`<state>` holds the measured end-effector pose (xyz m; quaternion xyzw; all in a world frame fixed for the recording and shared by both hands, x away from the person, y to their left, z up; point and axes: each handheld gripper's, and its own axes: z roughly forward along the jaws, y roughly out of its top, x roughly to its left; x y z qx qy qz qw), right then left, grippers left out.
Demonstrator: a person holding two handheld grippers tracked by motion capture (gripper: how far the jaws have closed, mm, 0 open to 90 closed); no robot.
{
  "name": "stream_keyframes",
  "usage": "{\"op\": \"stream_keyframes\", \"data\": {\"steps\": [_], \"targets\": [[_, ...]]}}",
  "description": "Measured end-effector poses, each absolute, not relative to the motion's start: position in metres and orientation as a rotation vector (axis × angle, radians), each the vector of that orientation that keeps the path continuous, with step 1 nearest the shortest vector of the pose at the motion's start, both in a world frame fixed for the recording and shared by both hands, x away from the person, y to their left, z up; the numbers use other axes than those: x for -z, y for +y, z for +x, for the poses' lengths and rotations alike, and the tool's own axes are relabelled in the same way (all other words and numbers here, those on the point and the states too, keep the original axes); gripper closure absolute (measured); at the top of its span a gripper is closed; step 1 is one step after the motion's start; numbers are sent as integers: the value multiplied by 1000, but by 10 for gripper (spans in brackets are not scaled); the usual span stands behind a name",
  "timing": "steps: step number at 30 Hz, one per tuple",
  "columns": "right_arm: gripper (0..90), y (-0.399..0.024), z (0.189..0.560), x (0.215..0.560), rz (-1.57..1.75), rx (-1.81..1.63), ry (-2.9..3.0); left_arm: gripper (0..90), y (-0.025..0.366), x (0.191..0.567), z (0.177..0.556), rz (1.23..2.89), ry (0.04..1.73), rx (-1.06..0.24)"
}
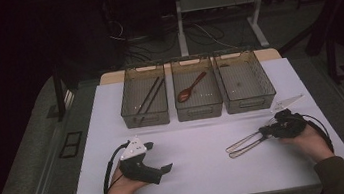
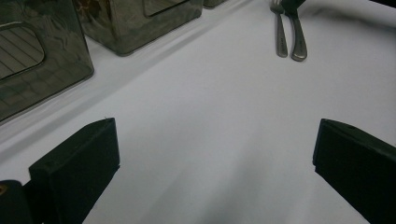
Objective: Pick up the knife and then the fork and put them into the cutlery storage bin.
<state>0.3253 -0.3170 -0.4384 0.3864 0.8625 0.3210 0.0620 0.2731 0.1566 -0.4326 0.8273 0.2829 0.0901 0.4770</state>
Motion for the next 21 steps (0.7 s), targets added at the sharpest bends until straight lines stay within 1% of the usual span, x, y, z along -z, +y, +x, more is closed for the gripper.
{"op": "stream_keyframes", "data": {"steps": [21], "targets": [[890, -311, 325, 439, 1164, -887, 2639, 0, 157, 433, 273, 2032, 688, -219]]}}
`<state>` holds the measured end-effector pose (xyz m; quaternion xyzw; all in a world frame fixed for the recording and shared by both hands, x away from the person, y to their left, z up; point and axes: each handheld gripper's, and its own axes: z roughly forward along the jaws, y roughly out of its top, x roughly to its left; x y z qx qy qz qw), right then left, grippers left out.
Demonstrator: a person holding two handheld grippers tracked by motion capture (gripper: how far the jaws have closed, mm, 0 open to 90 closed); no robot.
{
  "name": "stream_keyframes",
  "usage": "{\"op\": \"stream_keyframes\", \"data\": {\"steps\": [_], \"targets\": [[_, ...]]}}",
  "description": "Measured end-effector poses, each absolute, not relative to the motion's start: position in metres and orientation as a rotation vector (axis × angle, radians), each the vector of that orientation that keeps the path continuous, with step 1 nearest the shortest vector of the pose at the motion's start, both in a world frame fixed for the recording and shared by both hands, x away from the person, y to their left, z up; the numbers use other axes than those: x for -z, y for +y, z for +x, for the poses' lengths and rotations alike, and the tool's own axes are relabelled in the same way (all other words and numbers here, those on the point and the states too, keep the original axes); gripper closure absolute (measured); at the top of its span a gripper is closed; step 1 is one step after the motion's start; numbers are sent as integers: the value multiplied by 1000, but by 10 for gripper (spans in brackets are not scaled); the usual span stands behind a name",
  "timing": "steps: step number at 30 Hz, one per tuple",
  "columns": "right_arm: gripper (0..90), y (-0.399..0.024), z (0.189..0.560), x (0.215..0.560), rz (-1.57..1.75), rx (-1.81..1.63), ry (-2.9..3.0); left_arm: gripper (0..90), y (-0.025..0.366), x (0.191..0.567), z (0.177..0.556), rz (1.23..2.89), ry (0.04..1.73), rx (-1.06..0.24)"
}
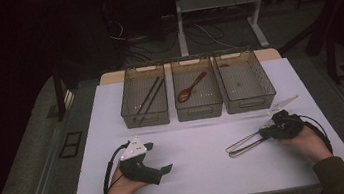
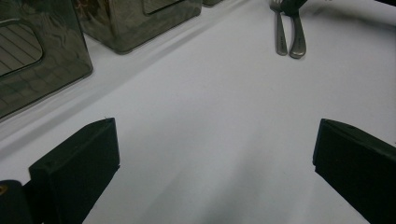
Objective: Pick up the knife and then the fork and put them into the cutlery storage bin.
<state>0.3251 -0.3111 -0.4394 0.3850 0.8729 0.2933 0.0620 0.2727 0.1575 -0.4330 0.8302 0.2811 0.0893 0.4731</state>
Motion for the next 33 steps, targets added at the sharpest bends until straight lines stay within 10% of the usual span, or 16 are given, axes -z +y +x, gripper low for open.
{"op": "stream_keyframes", "data": {"steps": [33], "targets": [[891, -313, 296, 433, 1096, -793, 2760, 0, 155, 434, 271, 2039, 675, -208]]}}
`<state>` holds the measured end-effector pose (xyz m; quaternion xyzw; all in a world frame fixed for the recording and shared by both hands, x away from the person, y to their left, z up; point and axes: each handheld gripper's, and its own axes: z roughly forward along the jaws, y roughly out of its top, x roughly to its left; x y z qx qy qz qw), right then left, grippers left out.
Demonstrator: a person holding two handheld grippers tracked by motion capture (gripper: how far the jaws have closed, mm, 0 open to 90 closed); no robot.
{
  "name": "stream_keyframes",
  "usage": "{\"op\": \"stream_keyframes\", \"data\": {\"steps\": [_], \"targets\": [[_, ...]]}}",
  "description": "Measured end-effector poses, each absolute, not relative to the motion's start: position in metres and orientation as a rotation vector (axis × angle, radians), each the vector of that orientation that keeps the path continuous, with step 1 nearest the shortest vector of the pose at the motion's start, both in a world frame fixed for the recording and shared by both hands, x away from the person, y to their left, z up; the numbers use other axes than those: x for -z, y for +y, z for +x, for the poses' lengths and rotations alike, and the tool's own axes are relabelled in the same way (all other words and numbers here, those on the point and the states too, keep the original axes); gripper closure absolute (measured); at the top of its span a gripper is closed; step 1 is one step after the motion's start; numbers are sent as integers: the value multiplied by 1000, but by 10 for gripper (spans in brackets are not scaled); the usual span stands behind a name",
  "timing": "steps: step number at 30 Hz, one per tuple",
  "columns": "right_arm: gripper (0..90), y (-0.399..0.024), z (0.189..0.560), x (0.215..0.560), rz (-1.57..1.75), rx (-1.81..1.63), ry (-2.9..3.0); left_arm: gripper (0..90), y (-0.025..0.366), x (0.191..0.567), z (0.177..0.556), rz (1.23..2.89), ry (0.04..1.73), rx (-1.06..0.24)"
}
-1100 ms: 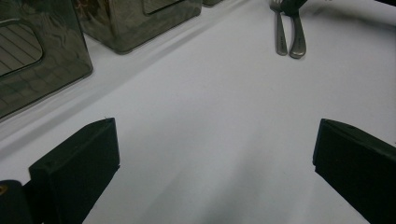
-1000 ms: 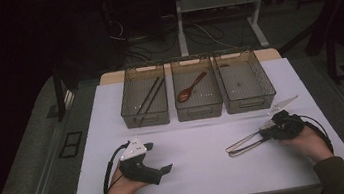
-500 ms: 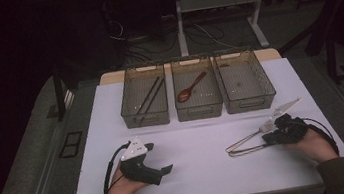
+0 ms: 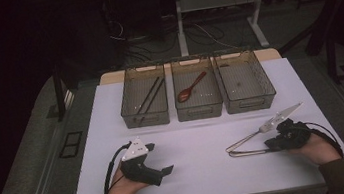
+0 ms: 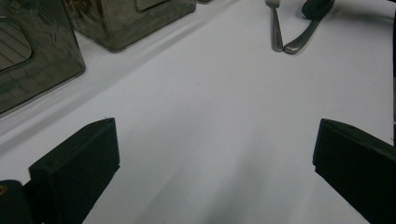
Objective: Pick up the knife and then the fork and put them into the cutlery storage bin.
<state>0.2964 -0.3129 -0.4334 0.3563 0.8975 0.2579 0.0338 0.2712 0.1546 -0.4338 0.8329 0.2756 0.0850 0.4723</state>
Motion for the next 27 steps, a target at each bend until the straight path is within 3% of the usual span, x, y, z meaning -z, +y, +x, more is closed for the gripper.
{"op": "stream_keyframes", "data": {"steps": [27], "targets": [[891, -297, 266, 429, 942, -717, 2888, 0, 153, 433, 270, 2048, 662, -198]]}}
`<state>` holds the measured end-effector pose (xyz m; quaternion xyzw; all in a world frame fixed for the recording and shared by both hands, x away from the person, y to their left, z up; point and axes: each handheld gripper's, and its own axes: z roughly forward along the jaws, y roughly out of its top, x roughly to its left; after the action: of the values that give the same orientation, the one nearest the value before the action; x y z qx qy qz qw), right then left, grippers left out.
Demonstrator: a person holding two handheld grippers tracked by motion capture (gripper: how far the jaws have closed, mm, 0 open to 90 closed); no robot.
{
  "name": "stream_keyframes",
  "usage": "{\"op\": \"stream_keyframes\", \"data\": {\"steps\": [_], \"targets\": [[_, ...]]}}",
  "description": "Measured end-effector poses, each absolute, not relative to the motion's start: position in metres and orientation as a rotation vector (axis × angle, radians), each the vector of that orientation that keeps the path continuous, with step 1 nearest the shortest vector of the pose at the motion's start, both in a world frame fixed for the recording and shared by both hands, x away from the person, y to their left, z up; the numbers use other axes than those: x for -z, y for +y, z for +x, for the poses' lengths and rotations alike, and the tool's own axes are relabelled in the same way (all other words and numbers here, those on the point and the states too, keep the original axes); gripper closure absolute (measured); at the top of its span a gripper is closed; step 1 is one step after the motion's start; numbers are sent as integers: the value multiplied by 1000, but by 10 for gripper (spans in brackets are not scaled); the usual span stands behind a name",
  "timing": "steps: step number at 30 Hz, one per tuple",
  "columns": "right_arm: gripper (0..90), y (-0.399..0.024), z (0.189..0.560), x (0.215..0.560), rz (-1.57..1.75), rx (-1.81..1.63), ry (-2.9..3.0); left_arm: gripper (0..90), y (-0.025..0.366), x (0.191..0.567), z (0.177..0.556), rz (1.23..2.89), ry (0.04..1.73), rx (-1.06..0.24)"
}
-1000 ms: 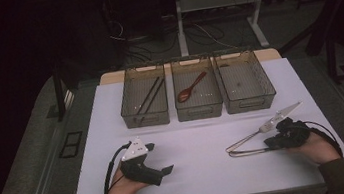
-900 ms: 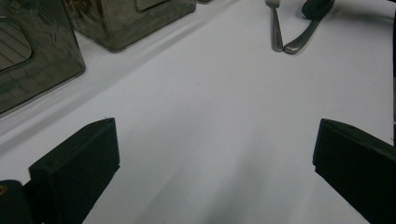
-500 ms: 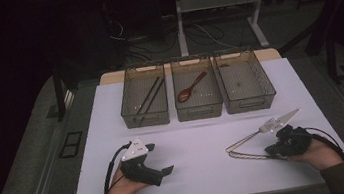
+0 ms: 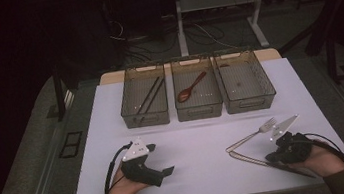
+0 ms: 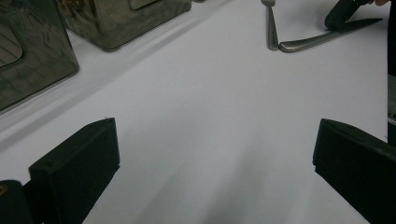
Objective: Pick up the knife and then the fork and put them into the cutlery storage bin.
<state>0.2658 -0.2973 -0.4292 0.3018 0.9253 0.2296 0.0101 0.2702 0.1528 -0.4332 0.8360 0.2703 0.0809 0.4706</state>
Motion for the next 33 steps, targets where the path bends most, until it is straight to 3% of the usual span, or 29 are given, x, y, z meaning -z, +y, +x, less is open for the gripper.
{"op": "stream_keyframes", "data": {"steps": [2, 12, 18, 33], "targets": [[886, -298, 266, 427, 938, -730, 2882, 0, 153, 433, 270, 2048, 660, -199], [593, -287, 262, 406, 939, -755, 2831, 0, 150, 434, 269, 2058, 648, -202], [590, -272, 262, 407, 889, -675, 2873, 0, 149, 434, 269, 2058, 637, -196], [723, -255, 270, 420, 773, -461, 2994, 0, 148, 436, 268, 2070, 618, -192]]}}
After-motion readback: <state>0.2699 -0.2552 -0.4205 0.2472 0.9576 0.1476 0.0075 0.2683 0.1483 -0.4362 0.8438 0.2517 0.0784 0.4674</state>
